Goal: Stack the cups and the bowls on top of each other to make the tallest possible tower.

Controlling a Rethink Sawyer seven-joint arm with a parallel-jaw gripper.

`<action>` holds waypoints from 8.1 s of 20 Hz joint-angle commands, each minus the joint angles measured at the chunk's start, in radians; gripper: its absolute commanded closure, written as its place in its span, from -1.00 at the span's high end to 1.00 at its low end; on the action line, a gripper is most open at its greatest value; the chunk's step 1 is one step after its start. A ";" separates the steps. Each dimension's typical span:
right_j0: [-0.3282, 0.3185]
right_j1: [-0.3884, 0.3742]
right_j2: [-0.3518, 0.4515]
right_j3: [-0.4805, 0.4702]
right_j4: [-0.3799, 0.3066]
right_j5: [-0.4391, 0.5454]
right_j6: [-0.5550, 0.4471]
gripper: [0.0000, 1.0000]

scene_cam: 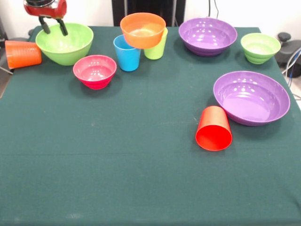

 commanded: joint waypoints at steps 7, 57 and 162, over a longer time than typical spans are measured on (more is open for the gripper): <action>-0.007 -0.036 0.044 0.084 -0.086 0.022 -0.287 1.00; -0.099 0.113 0.046 0.014 -0.159 0.009 -0.292 1.00; 0.190 -0.061 0.127 0.000 0.172 0.203 -0.083 1.00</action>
